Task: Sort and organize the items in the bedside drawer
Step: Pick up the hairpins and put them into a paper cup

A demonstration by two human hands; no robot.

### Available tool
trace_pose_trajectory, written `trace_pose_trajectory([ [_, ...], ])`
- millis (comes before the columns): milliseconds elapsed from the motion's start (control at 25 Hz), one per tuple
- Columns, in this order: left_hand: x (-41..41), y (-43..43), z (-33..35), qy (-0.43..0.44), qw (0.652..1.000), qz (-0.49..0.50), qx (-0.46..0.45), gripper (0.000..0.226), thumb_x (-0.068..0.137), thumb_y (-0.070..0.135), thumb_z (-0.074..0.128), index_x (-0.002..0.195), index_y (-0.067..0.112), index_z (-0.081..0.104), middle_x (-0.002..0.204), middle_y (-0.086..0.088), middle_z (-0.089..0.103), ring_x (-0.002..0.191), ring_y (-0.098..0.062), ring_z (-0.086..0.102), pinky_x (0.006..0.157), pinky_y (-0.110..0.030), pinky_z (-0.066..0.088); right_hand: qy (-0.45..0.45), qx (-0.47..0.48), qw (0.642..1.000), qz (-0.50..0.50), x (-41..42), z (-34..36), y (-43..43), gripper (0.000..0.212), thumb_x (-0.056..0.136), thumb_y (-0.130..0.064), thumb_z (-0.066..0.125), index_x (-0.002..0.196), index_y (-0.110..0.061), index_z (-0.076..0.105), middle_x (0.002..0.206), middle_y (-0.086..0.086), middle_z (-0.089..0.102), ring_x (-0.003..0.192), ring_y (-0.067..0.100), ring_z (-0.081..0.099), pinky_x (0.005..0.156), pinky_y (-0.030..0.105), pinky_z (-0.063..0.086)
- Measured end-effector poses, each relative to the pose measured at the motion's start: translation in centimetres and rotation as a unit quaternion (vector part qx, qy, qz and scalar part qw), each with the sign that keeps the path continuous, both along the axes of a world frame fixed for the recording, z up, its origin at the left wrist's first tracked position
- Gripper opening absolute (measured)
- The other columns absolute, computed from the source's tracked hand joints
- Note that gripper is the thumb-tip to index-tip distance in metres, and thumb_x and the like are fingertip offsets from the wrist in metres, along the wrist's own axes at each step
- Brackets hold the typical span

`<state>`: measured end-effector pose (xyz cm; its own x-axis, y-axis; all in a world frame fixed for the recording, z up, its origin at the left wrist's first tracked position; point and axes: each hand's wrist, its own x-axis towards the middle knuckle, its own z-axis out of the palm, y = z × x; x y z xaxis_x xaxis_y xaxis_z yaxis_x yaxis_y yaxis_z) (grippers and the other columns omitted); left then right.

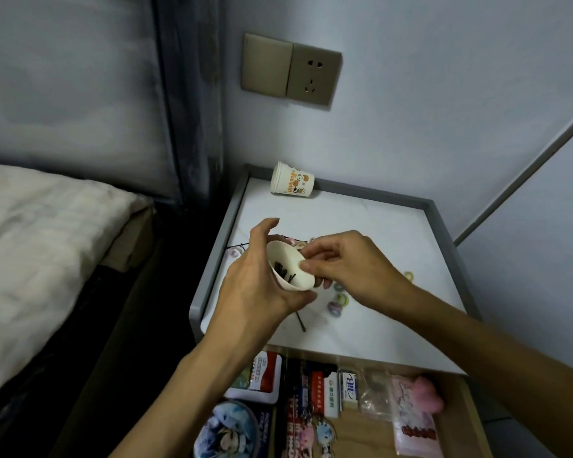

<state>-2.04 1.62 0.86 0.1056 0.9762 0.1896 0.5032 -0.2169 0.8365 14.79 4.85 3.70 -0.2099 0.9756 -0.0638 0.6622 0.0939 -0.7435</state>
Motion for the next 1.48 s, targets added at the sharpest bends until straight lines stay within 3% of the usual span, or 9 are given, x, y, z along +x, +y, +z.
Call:
trace_pose_trajectory([
  [200,-0.9,-0.1,-0.1,0.079,0.996,-0.025,-0.032,0.114,0.056,0.042,0.091,0.146,0.034,0.022,0.114,0.008,0.056,0.101,-0.012,0.055,0.081,-0.023,0.047,0.059,-0.047,0.997,-0.008,-0.6,-1.8,-0.1,0.014,0.088,-0.014,0.07,0.1,-0.009,0.074,0.079,0.007,0.074,0.062,0.008,0.065,0.063,0.021,0.053],
  [360,-2.7,0.4,0.2,0.077,0.995,0.054,-0.029,0.104,0.056,0.044,0.09,0.14,0.034,0.029,0.118,0.004,0.061,0.106,-0.02,0.059,0.084,-0.036,0.052,-0.195,0.083,0.977,-0.006,2.1,-4.3,5.0,0.026,0.087,-0.019,0.071,0.113,-0.024,0.071,0.105,-0.001,0.067,0.094,0.011,0.061,0.078,0.024,0.043],
  [480,-3.8,1.2,0.2,0.057,0.995,0.078,-0.04,0.103,0.058,0.043,0.09,0.14,0.033,0.03,0.115,0.002,0.061,0.105,-0.022,0.059,0.083,-0.034,0.051,-0.271,0.04,0.96,0.06,3.4,-6.5,8.1,0.047,0.085,-0.024,0.075,0.129,-0.026,0.06,0.121,0.002,0.054,0.11,0.018,0.05,0.086,0.026,0.039],
  [720,-4.5,1.8,-0.1,0.057,0.994,0.076,-0.051,0.102,0.059,0.044,0.089,0.14,0.034,0.028,0.118,0.003,0.061,0.107,-0.021,0.058,0.078,-0.029,0.045,-0.246,0.072,0.966,0.033,3.2,-8.2,9.5,0.014,0.086,-0.022,0.073,0.1,-0.021,0.069,0.092,-0.004,0.063,0.086,0.014,0.058,0.07,0.025,0.041],
  [960,-4.5,1.4,0.1,0.049,0.995,0.071,-0.052,0.102,0.06,0.045,0.088,0.141,0.035,0.027,0.118,0.002,0.061,0.108,-0.021,0.058,0.083,-0.033,0.05,-0.129,0.027,0.989,-0.069,5.8,-6.5,9.3,0.01,0.085,-0.013,0.074,0.093,-0.02,0.072,0.083,-0.01,0.069,0.077,-0.001,0.064,0.066,0.006,0.046],
  [1080,-4.5,1.2,0.2,0.045,0.996,0.066,-0.052,0.102,0.061,0.046,0.088,0.141,0.034,0.027,0.118,0.003,0.06,0.108,-0.021,0.058,0.084,-0.033,0.05,-0.135,0.018,0.987,-0.09,6.6,-5.9,9.1,0.005,0.088,-0.019,0.072,0.091,-0.021,0.072,0.082,-0.008,0.071,0.078,0.0,0.065,0.072,0.015,0.049],
  [1280,-4.2,1.2,0.2,0.039,0.995,0.066,-0.055,0.099,0.06,0.045,0.088,0.138,0.035,0.029,0.108,0.006,0.057,0.104,-0.022,0.06,0.084,-0.036,0.052,-0.187,-0.015,0.978,-0.094,7.6,-6.3,9.1,0.01,0.087,-0.028,0.073,0.091,-0.02,0.069,0.086,-0.005,0.067,0.079,0.009,0.062,0.063,0.015,0.043],
  [1400,-3.9,1.3,0.2,0.038,0.996,0.067,-0.051,0.098,0.061,0.045,0.088,0.138,0.034,0.03,0.115,0.003,0.06,0.104,-0.021,0.06,0.084,-0.037,0.052,-0.251,0.065,0.964,-0.056,7.8,-6.4,9.3,0.026,0.083,-0.033,0.076,0.105,-0.022,0.068,0.101,-0.004,0.061,0.092,0.011,0.055,0.077,0.025,0.043],
  [1480,-3.7,1.4,0.2,0.041,0.996,0.066,-0.047,0.097,0.061,0.045,0.088,0.139,0.034,0.03,0.118,0.003,0.06,0.105,-0.021,0.06,0.084,-0.036,0.052,-0.276,0.109,0.955,-0.014,6.9,-6.1,9.3,0.02,0.085,-0.032,0.073,0.103,-0.023,0.07,0.104,-0.004,0.062,0.096,0.012,0.053,0.082,0.03,0.044],
])
